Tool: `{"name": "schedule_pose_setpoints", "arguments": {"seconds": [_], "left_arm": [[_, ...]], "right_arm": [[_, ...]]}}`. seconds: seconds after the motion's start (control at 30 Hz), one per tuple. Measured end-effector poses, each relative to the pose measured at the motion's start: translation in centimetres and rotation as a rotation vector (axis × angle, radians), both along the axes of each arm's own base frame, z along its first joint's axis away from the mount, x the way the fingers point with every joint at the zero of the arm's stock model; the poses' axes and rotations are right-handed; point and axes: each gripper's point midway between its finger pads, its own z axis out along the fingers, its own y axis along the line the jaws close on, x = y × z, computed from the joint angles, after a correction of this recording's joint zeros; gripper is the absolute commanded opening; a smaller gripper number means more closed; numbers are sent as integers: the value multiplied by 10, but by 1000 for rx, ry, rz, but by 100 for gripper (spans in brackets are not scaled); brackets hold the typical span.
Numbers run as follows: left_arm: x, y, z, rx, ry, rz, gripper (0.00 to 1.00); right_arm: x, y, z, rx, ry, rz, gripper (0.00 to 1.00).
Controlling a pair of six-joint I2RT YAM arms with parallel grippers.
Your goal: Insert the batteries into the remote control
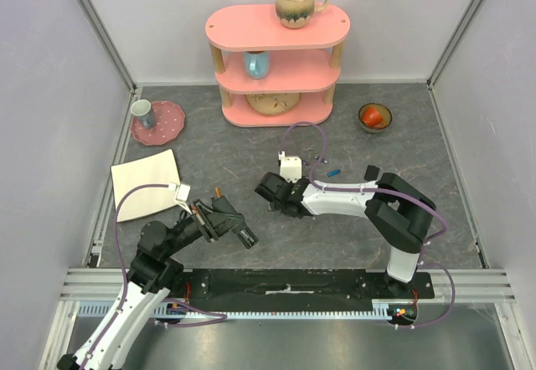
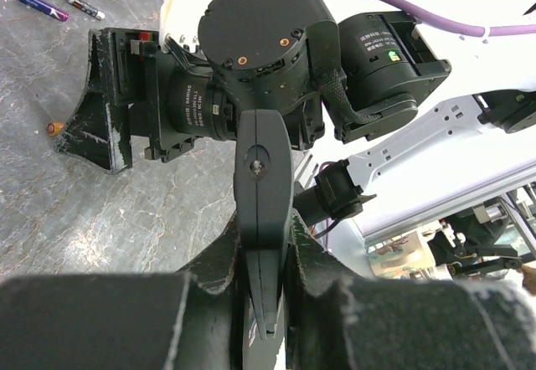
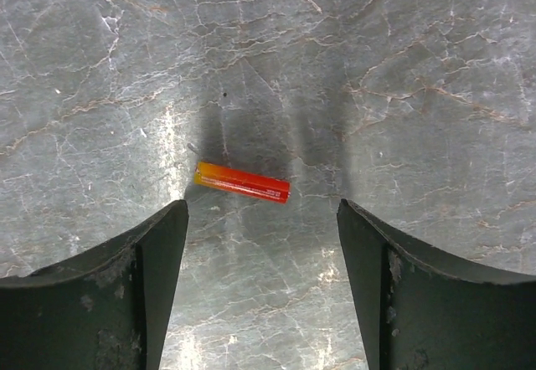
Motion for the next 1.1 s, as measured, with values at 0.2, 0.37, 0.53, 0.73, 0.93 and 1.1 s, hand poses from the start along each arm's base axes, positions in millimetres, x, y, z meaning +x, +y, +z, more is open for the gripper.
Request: {"name": "schedule_pose_setpoints", "arguments": {"seconds": [0.2,0.37,0.53,0.73,0.93,1.1], "left_arm": [[0,0,0,1,2,1,2],[0,0,-1,3,5,1,2],[0,0,-1,3,5,2,2],[0,0,-1,3,5,2,2],[0,0,-1,3,5,2,2],[0,0,-1,3,5,2,2]], "right_arm": [[3,8,-3,11,6,-6,76],[5,15,-5,29,12,-17,73],[6,17,-4,44,12,-34,70],[6,17,-4,53,9,-49,66],[7,18,-4,64,8,-61,65],[8,18,-4,72,6,-71,64]]}}
